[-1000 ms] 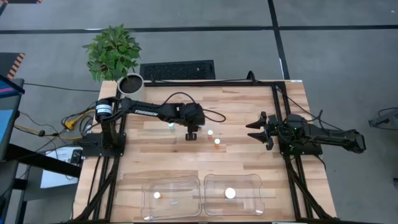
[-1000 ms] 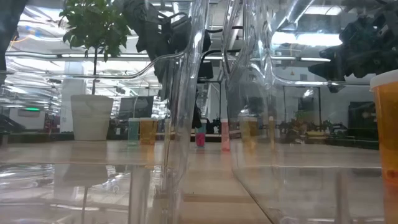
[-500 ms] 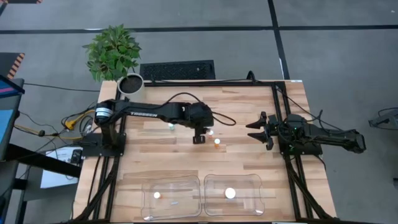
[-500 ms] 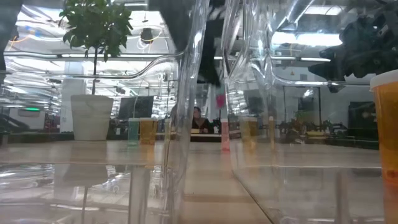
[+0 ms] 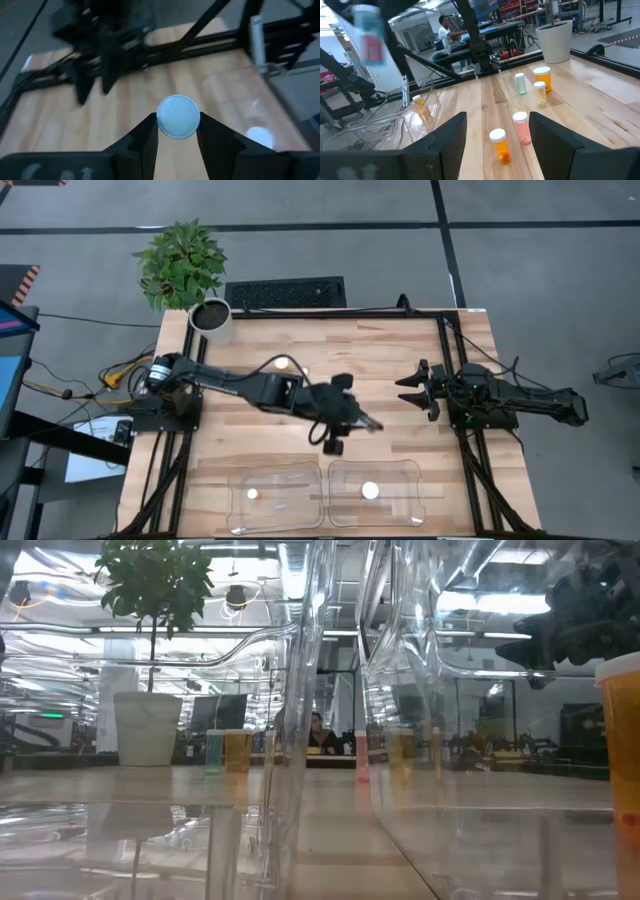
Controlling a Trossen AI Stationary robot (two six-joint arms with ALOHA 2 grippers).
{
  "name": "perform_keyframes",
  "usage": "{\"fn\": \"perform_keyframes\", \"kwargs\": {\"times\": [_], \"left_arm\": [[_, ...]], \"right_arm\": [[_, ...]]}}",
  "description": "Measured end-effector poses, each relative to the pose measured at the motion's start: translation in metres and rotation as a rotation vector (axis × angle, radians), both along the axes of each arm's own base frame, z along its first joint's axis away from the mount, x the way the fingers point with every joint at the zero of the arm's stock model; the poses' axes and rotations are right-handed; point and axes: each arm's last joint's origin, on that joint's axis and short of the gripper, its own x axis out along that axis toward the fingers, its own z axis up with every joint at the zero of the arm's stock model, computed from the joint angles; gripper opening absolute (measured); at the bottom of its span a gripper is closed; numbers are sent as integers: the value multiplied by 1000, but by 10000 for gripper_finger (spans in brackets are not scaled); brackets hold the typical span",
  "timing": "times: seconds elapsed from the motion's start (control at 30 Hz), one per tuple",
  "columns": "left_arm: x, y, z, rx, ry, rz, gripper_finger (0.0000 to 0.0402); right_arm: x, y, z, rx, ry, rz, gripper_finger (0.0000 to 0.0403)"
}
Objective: Pick and place medicine bottles into bin by pill shape (circle, oval)
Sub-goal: Put the blue capsule bottle into the right transparent bin
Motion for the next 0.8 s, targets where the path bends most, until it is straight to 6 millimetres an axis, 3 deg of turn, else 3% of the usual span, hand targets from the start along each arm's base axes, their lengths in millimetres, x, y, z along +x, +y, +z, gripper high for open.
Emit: {"fn": "perform_keyframes", "kwargs": {"times": [0.17, 0.3, 0.43, 0.6, 0.8], "left_arm": [[-2, -23, 4, -23, -52, -46, 115], [11, -38, -15, -33, -59, -84, 115], [36, -47, -41, -43, -37, -142, 121], [70, -54, -56, -60, 20, -203, 125], [100, -63, -88, 23, 161, -237, 125]], "right_arm": [[0, 0, 0, 0, 0, 0, 225], [0, 0, 0, 0, 0, 0, 225], [0, 0, -1, 2, 6, 0, 225], [1, 0, -1, 3, 12, 0, 225], [1, 0, -1, 4, 13, 0, 225]]}}
